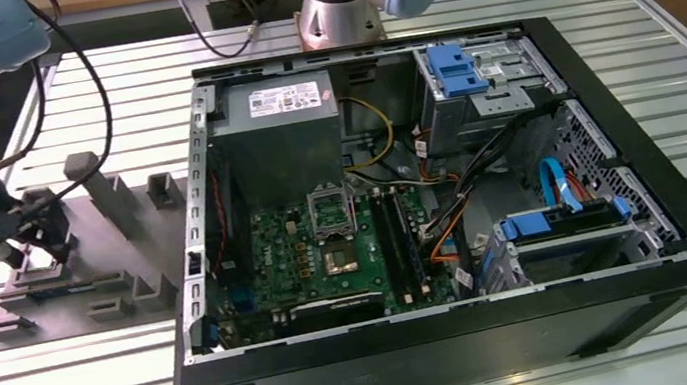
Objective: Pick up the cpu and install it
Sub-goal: 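Pick up the cpu and move it towards the insertion slot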
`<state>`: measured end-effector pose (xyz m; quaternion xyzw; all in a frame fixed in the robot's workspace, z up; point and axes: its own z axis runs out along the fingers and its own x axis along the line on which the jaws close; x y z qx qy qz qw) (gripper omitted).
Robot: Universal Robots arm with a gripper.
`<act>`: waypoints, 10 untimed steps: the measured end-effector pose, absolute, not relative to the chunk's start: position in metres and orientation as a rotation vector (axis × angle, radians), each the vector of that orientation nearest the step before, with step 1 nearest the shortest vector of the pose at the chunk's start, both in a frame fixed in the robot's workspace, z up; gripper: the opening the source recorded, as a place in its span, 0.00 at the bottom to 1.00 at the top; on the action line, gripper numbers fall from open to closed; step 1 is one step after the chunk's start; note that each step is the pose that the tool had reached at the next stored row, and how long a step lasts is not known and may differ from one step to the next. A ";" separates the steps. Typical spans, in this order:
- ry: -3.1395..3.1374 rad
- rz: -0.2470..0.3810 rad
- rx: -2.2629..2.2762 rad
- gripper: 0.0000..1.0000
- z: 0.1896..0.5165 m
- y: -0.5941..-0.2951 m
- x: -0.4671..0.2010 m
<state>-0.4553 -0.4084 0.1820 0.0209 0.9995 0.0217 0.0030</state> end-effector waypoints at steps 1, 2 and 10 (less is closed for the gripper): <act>3.134 0.068 0.064 0.60 0.182 -0.408 -0.455; 3.134 0.068 0.063 0.60 0.182 -0.408 -0.455; 3.132 0.068 0.061 0.60 0.181 -0.408 -0.455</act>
